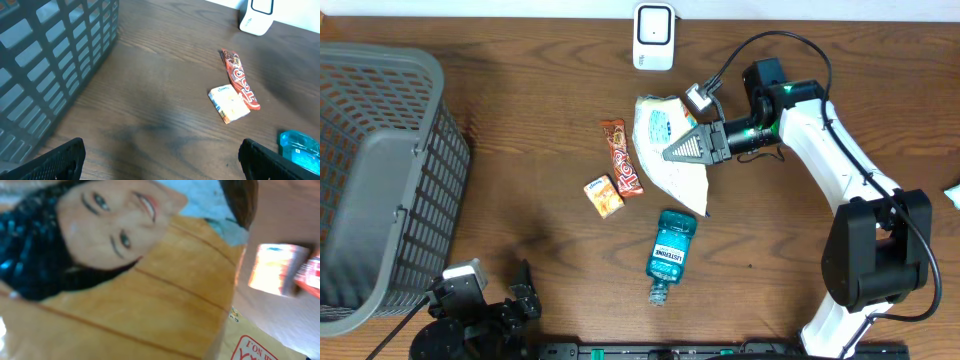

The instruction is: Scan the item barcode

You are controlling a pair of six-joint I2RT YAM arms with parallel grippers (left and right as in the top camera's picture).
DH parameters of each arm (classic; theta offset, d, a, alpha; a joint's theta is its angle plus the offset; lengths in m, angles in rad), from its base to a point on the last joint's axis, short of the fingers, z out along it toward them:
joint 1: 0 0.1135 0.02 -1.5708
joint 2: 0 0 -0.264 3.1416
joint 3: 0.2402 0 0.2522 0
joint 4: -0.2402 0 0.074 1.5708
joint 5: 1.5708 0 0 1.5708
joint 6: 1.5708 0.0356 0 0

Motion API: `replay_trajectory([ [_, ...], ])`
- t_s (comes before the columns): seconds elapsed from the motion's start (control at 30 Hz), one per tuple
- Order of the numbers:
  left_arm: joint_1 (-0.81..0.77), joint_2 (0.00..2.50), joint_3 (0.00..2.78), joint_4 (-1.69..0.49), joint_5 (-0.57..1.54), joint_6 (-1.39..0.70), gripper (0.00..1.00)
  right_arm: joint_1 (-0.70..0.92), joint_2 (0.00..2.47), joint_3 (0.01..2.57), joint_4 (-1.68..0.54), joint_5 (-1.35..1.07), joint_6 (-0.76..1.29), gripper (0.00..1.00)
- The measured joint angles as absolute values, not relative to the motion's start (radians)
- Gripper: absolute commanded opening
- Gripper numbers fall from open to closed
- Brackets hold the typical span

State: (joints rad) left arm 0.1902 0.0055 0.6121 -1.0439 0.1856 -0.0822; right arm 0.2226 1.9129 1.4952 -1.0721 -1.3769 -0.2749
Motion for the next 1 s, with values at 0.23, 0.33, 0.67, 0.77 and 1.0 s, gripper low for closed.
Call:
replay_trajectory([
  [0.23,0.19,0.006,0.612,-1.044,0.186,-0.082,0.98,0.223,1.913,1.495,-1.072,-1.473,-0.218,0.01],
  [0.33,0.19,0.006,0.612,-1.044,0.185,-0.082,0.98,0.223,1.913,1.495,-1.07,-1.486,-0.12,0.01],
  [0.67,0.19,0.006,0.612,-1.044,0.186,-0.082,0.98,0.257,1.913,1.47,-0.974,-1.291,0.174,0.01],
  [0.77,0.19,0.006,0.612,-1.044,0.186,-0.082,0.98,0.304,1.914,1.451,-0.873,-1.267,0.237,0.01],
  [1.0,0.19,0.006,0.612,-1.044,0.185,-0.082,0.98,0.432,1.917,1.391,-0.521,-1.259,0.43,0.01],
])
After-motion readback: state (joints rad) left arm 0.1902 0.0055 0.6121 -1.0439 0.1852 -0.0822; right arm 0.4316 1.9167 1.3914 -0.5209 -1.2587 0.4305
